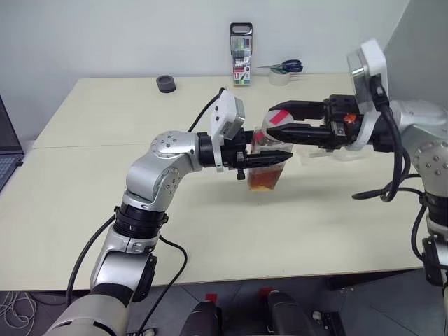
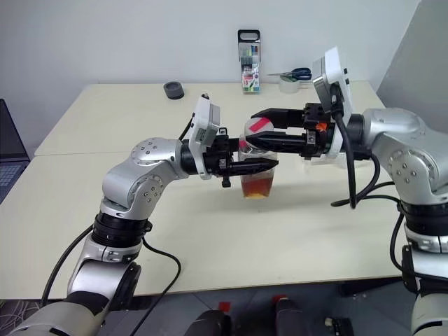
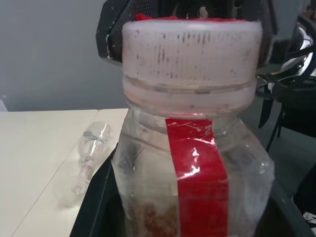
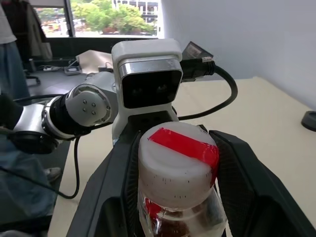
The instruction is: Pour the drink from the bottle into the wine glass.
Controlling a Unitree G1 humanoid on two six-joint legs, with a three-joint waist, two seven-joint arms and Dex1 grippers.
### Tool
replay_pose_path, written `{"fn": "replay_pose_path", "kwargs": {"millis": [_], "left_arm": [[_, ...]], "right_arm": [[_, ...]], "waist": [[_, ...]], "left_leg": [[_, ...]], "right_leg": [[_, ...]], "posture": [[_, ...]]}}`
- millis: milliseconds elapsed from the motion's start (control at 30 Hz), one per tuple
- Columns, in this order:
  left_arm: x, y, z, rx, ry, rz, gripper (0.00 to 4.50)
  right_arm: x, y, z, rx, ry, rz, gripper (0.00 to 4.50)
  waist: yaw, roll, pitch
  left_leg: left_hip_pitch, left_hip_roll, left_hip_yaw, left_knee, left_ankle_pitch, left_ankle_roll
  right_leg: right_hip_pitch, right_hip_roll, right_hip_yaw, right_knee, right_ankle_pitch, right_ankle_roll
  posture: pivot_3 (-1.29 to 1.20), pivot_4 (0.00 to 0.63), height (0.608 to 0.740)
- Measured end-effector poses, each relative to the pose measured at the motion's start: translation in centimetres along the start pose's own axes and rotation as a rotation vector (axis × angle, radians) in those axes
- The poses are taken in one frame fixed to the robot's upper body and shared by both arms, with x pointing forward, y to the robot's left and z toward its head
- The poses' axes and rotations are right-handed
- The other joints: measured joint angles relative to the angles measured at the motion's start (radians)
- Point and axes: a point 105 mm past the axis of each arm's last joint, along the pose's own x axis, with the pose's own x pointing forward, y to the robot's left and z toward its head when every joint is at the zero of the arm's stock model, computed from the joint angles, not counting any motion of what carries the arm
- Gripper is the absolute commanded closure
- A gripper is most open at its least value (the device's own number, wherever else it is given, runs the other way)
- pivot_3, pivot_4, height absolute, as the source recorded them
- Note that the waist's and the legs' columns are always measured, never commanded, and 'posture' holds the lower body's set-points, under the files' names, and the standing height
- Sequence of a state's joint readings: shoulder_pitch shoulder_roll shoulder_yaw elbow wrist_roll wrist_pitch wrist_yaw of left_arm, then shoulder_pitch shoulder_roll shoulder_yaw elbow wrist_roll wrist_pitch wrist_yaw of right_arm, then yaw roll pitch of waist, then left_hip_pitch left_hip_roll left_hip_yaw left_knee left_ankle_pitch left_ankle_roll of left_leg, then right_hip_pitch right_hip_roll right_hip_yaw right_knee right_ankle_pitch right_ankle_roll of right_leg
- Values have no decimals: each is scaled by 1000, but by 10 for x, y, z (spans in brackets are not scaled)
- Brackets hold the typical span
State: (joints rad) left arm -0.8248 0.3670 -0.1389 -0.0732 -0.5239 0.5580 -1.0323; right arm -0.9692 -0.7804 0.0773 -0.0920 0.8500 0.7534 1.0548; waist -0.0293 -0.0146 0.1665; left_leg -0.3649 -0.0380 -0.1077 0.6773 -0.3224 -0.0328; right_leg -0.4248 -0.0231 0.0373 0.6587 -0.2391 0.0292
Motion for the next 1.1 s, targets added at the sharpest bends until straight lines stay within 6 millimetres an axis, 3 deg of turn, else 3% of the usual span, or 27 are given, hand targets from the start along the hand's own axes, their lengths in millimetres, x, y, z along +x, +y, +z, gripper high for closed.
{"fn": "replay_pose_path", "kwargs": {"millis": [167,400,633,833,1100], "left_arm": [[-6,3,9,12,-35,21,2735],[-7,6,9,35,-38,65,2735],[-7,7,9,45,-44,65,2735],[-6,9,6,38,-41,71,2735],[-4,8,6,48,-41,65,2735]], "right_arm": [[-18,-11,-2,37,49,-58,28],[-36,8,-9,152,5,-239,28],[-4,29,5,88,-127,-350,28],[2,16,3,26,-129,-486,28],[5,14,3,3,-144,-506,28]], "waist": [[4,0,0],[14,0,0],[9,0,0],[7,0,0],[5,0,0]], "left_leg": [[-1,-1,0,0,0,-1],[-2,-1,-1,0,0,-1],[-2,-1,-1,0,0,-1],[-2,-1,-1,1,0,-1],[-2,-1,-1,0,0,-1]], "right_leg": [[0,-3,0,-1,0,0],[-1,-5,1,-1,0,0],[-1,-5,1,1,0,0],[-1,-4,0,1,0,0],[-1,-4,0,1,0,0]], "posture": [[0,150,740],[0,150,740],[0,150,740],[0,150,740],[0,150,740]]}}
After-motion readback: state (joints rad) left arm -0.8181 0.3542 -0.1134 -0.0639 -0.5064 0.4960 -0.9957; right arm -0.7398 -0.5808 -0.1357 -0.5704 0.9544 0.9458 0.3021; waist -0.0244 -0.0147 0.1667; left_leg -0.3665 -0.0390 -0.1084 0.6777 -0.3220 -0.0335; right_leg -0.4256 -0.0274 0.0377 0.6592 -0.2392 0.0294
